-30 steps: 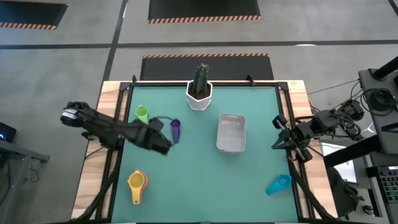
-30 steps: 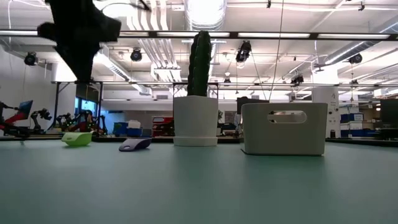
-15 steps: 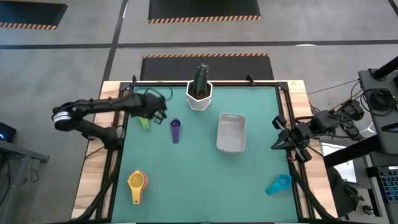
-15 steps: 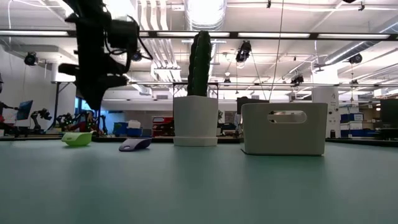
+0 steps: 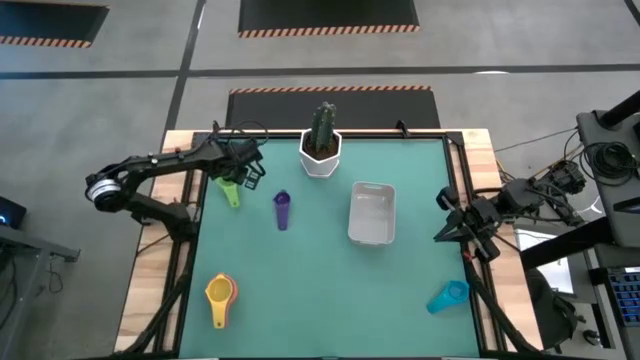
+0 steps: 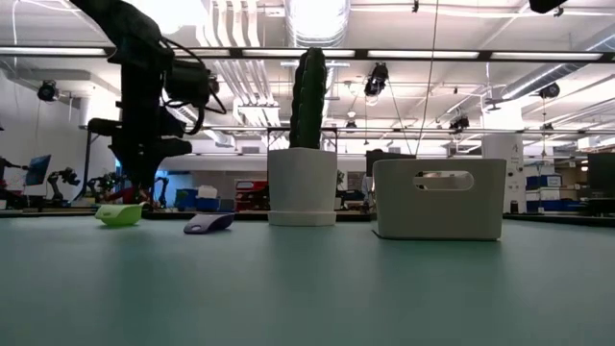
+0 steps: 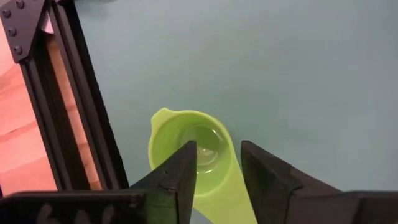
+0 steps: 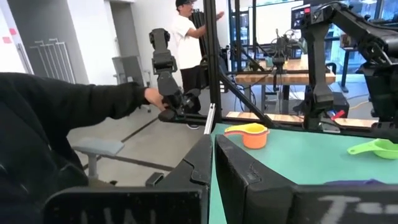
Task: Nest measuring cups in basket
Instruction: Stack the green measuring cup on the top of the yellow measuring cup
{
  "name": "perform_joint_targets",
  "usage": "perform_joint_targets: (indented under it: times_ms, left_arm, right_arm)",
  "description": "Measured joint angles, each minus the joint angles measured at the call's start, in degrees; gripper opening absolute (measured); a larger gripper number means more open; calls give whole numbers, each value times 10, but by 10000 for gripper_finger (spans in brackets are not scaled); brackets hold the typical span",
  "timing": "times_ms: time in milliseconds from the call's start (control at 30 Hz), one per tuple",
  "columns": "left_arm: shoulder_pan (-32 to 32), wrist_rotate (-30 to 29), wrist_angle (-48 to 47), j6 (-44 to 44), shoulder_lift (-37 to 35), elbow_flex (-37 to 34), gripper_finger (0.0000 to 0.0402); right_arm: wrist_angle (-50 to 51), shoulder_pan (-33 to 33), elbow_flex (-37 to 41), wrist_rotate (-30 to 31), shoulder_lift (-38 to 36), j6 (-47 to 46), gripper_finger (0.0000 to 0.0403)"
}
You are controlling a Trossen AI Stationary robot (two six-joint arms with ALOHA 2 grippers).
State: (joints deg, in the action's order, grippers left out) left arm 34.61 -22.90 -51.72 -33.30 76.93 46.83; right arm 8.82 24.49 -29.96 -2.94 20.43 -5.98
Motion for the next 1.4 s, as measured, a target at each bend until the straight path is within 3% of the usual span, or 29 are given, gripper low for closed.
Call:
perform_joint_targets:
  times_ms: [600,1167,1400]
  left_arm:
    - [0,26,98,-13,0,-86,111]
    - [0,24,119,-17,0,-109,14]
    - [-16,25,116,-19,0,-94,3]
  right_arm:
    - [-1,0,2,0,0,6,9]
    - [-1,0,2,0,0,6,9]
    - [-1,0,2,0,0,6,9]
